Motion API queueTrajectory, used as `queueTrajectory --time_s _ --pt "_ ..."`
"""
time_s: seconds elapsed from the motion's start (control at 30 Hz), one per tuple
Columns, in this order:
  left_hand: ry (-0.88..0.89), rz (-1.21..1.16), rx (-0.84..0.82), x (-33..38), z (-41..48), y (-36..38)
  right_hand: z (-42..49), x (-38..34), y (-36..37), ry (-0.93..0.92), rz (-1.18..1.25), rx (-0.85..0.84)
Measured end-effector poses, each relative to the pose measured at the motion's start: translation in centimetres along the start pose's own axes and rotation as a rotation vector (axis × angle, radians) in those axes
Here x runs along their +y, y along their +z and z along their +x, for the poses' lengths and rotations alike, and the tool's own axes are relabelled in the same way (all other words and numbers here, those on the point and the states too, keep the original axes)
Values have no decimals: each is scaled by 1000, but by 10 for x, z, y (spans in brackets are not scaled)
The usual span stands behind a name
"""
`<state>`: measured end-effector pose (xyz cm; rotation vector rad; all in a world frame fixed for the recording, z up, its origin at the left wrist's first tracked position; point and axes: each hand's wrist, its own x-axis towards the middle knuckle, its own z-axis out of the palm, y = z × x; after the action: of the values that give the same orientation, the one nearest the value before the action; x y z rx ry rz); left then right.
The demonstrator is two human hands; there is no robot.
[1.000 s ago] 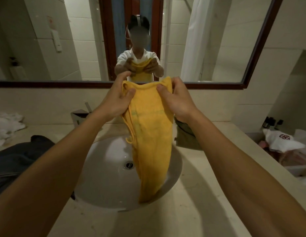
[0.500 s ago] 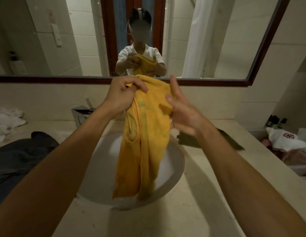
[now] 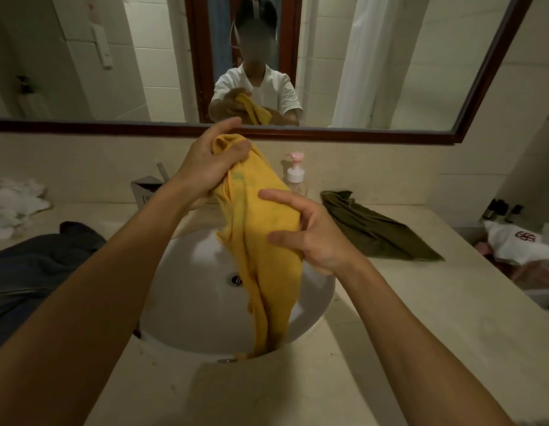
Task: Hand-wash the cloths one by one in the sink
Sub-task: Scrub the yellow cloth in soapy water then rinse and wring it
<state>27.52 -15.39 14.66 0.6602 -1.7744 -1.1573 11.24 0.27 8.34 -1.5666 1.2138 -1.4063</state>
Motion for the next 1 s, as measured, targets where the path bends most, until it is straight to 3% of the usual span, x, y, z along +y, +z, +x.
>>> queueTrajectory --time_s 0.1,0.2,0.33,0.43,0.6,0.77,1.0 --pt "-258 196 -115 -4 -24 -6 2 -2 -8 41 126 64" --pt "-445 289 -223 -19 -52 -4 8 -1 -12 59 74 67" --pt "-478 -24 -292 -43 -75 7 12 7 -8 88 39 63" --pt "-356 -152 -393 -60 -87 22 11 8 -3 107 163 29" --pt "-345 -462 -150 -72 -95 33 14 4 -8 228 222 -45" --pt "-287 -338 -1 -70 -93 26 18 1 -22 474 -67 -144" --pt "-296 -308 74 -50 -71 27 11 8 -12 499 157 91"
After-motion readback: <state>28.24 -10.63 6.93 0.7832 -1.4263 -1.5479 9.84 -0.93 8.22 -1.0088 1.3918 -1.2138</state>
